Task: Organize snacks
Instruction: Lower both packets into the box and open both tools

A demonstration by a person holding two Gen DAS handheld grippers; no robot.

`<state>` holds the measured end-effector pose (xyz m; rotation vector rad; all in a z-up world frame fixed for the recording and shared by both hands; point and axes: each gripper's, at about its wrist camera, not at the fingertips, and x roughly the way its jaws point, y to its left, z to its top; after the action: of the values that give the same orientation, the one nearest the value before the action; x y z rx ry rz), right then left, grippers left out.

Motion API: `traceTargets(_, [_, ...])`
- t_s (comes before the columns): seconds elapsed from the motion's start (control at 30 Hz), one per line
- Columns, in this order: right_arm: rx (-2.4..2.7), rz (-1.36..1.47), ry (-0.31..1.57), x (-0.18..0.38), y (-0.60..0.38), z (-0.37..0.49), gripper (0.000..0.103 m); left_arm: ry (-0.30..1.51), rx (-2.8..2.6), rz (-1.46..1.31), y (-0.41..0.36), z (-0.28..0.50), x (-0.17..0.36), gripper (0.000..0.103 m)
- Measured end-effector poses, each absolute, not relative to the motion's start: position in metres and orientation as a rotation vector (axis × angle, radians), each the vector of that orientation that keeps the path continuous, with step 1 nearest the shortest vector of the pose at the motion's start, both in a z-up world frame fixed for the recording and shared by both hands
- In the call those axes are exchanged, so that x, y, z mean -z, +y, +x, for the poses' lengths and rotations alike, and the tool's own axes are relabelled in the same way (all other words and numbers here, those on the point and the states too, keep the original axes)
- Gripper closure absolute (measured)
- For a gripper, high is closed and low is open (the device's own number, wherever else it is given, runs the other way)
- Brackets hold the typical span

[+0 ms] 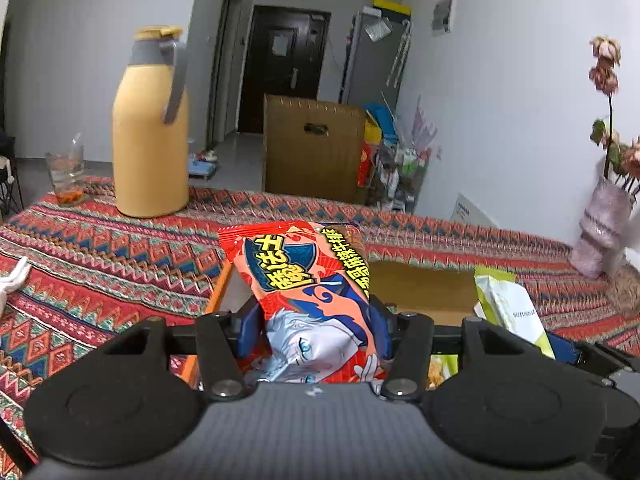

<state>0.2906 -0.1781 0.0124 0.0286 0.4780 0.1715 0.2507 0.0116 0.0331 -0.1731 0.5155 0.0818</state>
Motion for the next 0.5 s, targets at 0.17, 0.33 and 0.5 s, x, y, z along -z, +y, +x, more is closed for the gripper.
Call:
traceTargets(0.17, [-0.169,0.036,0.495,-0.009,-0.183,0.294,0.065,0.542,-0.089,-0.178,0.012,0.254,-0.025,0.035])
traceTargets(0.33, [-0.161,0.050,0.512,-0.007,-0.186,0.294,0.049,0.506,-0.108,-0.202,0.017,0.245,-0.029,0.000])
traceTargets(0.5, [-0.136,0.088,0.470,-0.012,-0.194,0.289,0.000,0.483,-0.120,-0.210,0.018,0.239,-0.034,0.000])
